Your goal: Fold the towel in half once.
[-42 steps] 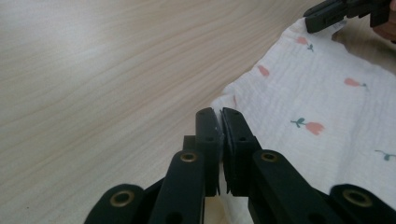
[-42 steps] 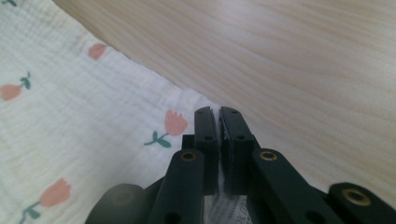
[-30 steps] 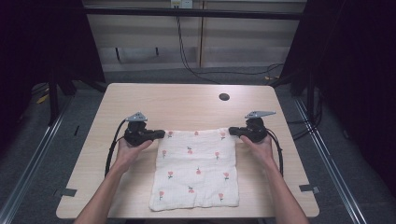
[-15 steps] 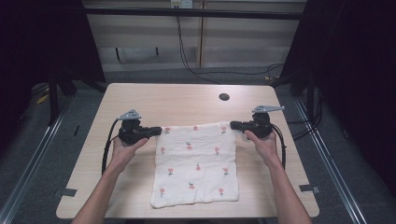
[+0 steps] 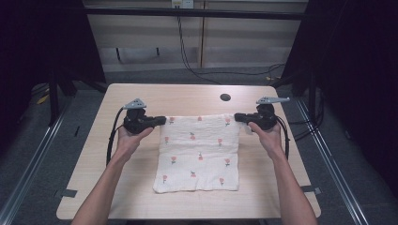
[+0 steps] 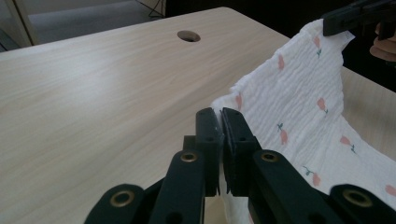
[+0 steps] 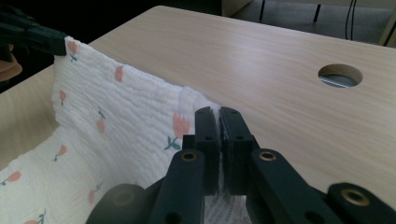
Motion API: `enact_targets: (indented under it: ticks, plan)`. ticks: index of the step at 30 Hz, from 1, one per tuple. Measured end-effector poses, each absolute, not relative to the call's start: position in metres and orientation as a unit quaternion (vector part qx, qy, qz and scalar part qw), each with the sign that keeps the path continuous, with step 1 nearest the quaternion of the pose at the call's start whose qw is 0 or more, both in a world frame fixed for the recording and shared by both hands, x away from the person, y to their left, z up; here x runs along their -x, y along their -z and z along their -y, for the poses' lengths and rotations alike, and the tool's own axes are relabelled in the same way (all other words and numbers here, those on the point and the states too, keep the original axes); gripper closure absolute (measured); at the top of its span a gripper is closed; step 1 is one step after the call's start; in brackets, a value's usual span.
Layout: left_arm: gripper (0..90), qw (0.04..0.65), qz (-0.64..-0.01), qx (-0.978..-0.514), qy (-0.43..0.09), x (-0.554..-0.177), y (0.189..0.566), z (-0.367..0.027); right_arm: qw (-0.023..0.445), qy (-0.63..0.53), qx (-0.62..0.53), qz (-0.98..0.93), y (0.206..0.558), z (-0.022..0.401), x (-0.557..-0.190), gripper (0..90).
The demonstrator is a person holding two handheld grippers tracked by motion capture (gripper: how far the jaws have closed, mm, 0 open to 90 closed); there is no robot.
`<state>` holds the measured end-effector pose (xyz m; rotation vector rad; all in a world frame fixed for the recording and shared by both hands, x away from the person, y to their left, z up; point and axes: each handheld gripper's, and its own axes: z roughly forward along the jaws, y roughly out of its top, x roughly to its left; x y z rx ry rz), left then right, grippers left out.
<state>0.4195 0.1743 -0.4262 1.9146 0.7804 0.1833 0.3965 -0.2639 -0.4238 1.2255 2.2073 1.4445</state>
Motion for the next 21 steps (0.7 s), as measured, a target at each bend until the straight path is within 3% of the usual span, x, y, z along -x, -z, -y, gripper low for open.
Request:
enact_targets:
  ticks: [21]
  plan:
    - [86.3, 0.511, -0.288, -0.805, -0.085, -0.385, 0.429, -0.182, 0.118, -0.497, -0.384, -0.769, 0.420, 0.262, -0.365, 87.0]
